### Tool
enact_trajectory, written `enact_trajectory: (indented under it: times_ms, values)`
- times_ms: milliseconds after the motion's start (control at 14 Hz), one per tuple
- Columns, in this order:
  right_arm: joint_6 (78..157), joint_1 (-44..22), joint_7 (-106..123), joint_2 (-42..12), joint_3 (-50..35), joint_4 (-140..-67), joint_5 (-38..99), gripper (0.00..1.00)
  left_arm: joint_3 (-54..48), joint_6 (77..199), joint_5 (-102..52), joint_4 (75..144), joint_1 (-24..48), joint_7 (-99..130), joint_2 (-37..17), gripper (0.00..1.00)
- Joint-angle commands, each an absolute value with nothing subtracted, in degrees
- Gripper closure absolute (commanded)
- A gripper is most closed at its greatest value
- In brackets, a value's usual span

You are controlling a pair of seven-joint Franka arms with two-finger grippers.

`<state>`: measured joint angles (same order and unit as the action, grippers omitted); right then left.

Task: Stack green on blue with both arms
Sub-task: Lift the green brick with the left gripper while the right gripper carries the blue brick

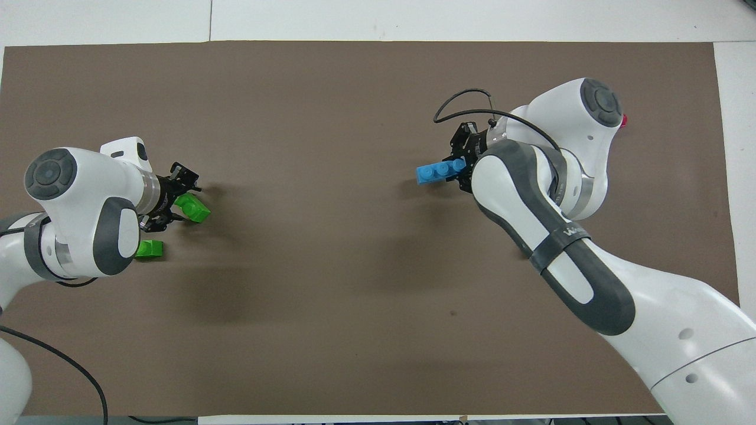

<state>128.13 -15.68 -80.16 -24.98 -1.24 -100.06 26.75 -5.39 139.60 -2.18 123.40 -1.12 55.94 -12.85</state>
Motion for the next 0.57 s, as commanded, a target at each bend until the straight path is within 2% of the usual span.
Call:
enact_trajectory:
  times_ms: [0, 214, 500]
  values:
    - [133.13, -19.49, -84.70, -24.78, -1.14, -102.12, 28.56, 1.00, -5.27, 141.15, -1.14, 123.93, -1.32, 56.34, -12.92, 1.00]
    - [140.17, -22.49, -86.75, -25.40, -1.14, -104.94, 33.29, 1.00, -5.36, 141.15, -1.14, 123.40, -1.49, 55.81, -13.18, 1.00]
    - [141.41, -23.90, -88.49, -26.01, -1.06, -105.73, 35.68, 1.00, -5.36, 139.58, -1.14, 121.03, -0.97, 56.68, -12.66, 1.00]
